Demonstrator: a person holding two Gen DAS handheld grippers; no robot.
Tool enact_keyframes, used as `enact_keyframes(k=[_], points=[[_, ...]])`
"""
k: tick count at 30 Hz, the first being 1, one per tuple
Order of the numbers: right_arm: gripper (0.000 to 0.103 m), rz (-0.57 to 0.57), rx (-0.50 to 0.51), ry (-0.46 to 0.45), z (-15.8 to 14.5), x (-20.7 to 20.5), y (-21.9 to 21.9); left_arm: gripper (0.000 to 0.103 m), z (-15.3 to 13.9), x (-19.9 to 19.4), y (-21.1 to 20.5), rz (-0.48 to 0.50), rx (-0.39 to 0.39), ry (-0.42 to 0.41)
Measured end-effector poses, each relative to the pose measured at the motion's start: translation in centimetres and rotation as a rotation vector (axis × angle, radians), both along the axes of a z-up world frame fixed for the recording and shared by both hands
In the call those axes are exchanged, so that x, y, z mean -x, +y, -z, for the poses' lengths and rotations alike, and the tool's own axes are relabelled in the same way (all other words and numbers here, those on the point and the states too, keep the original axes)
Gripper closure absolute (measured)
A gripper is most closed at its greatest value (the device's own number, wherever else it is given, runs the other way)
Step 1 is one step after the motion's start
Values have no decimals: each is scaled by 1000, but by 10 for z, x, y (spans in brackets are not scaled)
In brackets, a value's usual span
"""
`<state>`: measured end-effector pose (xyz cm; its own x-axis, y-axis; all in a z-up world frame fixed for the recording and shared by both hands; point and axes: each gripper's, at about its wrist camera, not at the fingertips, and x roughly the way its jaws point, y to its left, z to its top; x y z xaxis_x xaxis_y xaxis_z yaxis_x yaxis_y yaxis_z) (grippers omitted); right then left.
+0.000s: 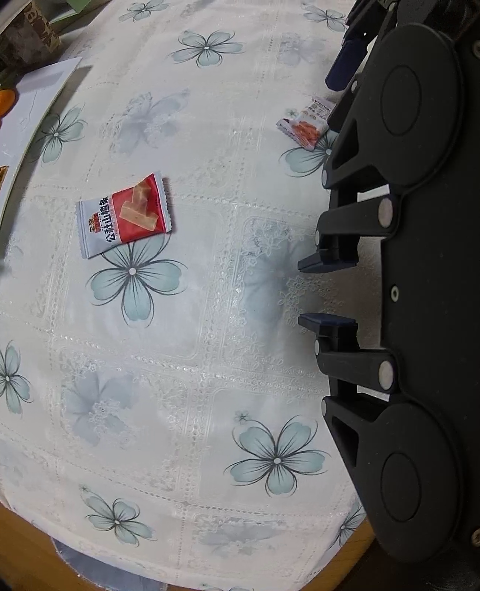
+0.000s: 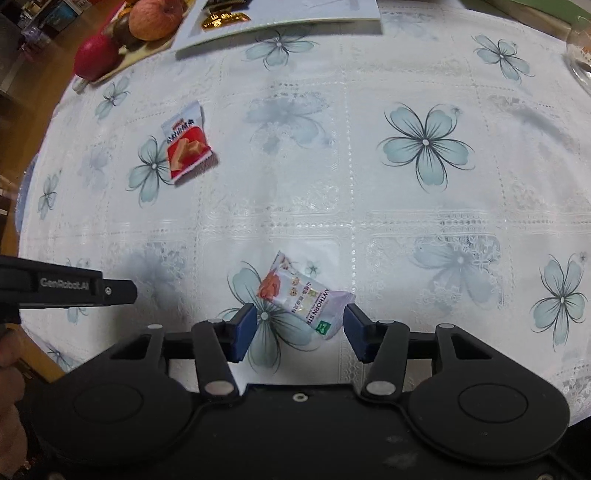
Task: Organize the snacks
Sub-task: 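Move both tools back over the red wafer packet and small white packet, then grasp the small white-red packet with the right tool while the left tool grasps the red wafer packet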
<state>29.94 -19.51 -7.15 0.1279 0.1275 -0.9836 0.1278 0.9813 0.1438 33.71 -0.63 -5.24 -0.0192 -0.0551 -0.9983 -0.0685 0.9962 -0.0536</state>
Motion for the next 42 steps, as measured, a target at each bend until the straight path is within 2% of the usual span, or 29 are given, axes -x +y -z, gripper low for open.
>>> enact_keyframes(k=[3,9,18,20,23,25,28,30,33,37,42], points=[[50,-22,42,-2,5,-5,5,69,1,0,5,-20,20,21],[48,-42,31,14,15,-16,7,69,0,1,11,-6,30,26],[47,-123,69,-15,14,-17,13,69,3,-1,7,-6,54,43],[52,-128,76,-26,15,-20,12,69,1,0,6,-3,54,35],[51,-78,47,-1,20,-28,4,69,1,-1,4,-4,48,37],[55,-24,34,-2,19,-33,-4,69,3,-2,4,-11,49,46],[54,72,117,-40,15,-36,-16,69,4,-3,6,-18,49,50],[55,113,71,-47,10,-35,-27,69,4,-3,6,-19,50,47],[56,64,-72,-51,1,-30,-28,69,1,-3,7,-23,58,41],[56,-27,-7,-80,-2,-22,-6,69,-2,-2,9,-23,61,41],[56,-87,-2,27,20,-23,4,69,-2,-4,13,-37,69,49]])
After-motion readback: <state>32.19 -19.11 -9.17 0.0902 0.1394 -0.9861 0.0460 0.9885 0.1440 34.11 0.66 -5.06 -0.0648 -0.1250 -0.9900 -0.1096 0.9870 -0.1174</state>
